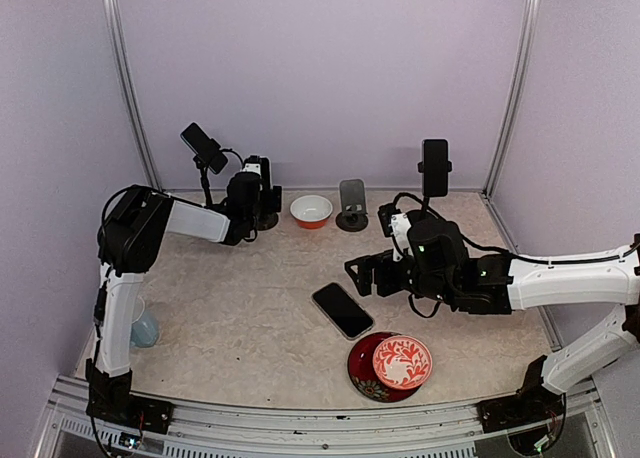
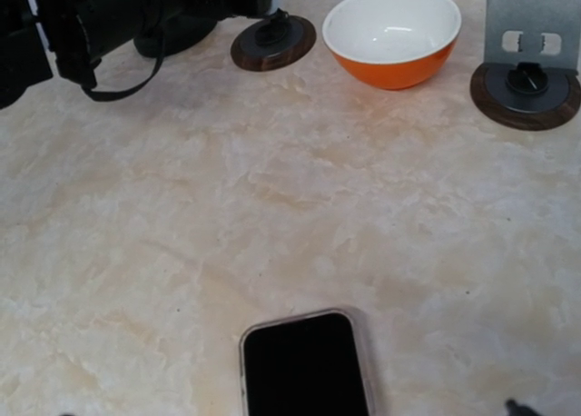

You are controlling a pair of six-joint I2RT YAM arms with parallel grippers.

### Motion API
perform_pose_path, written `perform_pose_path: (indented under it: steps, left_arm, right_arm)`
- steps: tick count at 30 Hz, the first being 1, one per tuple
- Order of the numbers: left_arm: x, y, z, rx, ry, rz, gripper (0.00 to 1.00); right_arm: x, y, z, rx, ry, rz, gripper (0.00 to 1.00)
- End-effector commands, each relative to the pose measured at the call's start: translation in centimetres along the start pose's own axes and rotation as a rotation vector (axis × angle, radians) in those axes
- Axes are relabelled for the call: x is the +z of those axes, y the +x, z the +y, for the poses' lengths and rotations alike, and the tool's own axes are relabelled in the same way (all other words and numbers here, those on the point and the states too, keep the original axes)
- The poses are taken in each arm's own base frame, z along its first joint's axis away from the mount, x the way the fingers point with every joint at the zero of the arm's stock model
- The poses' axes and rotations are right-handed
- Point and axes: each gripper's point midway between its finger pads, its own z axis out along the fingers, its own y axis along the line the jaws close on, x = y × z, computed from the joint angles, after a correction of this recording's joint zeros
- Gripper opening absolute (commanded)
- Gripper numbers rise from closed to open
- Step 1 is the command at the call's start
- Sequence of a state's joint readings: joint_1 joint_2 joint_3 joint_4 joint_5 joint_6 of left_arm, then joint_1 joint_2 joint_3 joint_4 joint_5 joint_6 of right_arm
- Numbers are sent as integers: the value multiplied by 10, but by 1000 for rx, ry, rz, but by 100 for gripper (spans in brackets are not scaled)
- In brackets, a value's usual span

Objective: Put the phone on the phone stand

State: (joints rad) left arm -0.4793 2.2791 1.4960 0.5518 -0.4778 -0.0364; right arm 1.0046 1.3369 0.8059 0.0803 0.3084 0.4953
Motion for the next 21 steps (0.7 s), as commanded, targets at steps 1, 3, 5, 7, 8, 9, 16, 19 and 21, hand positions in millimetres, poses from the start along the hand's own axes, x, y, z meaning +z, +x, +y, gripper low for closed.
perform_pose_path:
  steps: [1, 3, 5, 7, 8, 9, 16, 19, 21]
  left_arm:
    - [-2, -13, 1, -6, -25, -35, 99]
    - [-4, -15, 3, -3, -32, -38, 99]
    - [-9, -23, 6, -6, -36, -48, 99]
    - [-16, -38, 8, -14, -31, -67, 99]
    - [-20, -46, 10, -19, -31, -71, 99]
    - [-24, -53, 11, -23, -33, -72, 99]
    - [-60, -104, 16, -79, 32, -45, 99]
    - [-78, -114, 24, -107, 40, -7, 99]
    - [-95, -117, 31, -140, 52, 8, 99]
  right_arm:
    - [-3, -10, 0, 24, -11, -32, 100]
    - [-3, -11, 0, 25, -12, -33, 100]
    - [-4, -11, 0, 24, -14, -33, 100]
    - [-4, -12, 1, 25, -16, -35, 100]
    - [-4, -11, 1, 25, -17, -34, 100]
    - [-4, -12, 1, 25, -18, -34, 100]
    - [-6, -16, 5, 32, -38, -41, 100]
    - [-6, -16, 7, 30, -50, -39, 100]
    - [-7, -16, 9, 13, -52, -25, 100]
